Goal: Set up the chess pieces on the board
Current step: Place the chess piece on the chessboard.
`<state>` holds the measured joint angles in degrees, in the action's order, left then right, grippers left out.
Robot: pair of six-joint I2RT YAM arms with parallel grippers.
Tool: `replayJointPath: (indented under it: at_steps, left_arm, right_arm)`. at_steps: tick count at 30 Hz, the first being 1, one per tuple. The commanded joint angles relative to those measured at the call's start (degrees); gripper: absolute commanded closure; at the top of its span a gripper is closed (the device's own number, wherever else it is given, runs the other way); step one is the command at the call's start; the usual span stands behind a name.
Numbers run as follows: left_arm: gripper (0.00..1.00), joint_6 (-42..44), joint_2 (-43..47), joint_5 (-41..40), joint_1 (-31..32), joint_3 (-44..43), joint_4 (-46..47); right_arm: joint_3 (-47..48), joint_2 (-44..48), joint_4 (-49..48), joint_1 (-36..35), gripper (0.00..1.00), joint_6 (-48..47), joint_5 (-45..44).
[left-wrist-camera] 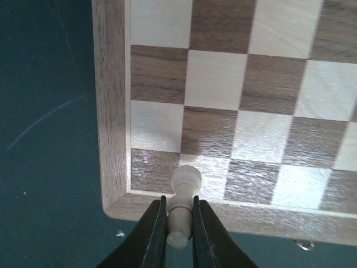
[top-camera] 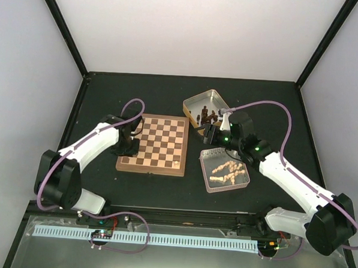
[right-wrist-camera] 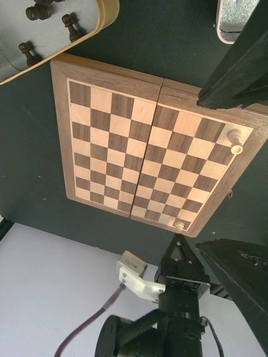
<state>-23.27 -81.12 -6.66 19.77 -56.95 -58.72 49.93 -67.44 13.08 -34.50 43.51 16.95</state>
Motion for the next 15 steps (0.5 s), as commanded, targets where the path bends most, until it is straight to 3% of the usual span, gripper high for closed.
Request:
replayJointPath:
  at_steps: [1, 4, 9, 12, 15]
  left_arm:
    - [0.98, 0.97, -2.36, -0.20, -1.66, 1.63, 3.46]
    - [0.94, 0.62, -3.01, -0.41, -2.62, 2.54, 5.04]
    - [0.68, 0.84, -3.86, 1.28, -2.94, 2.87, 6.14]
    - [0.65, 1.12, -3.96, 2.24, -2.98, 3.11, 6.61]
    - [0.70, 1.23, -4.30, 2.54, -3.15, 3.46, 7.01]
  right_arm:
    - [-0.18, -0.36, 0.19, 0.18, 0.35, -1.31, -0.94]
    - [-0.27, -0.52, 0.28, 0.25, 0.35, -1.30, -0.80]
    - [-0.17, -0.73, 0.41, 0.22, 0.35, -1.41, -0.69]
    - [-0.19, -0.68, 0.50, 0.21, 0.35, -1.36, -0.69]
    - [-0.27, -0.77, 0.48, 0.23, 0.35, -1.29, -0.80]
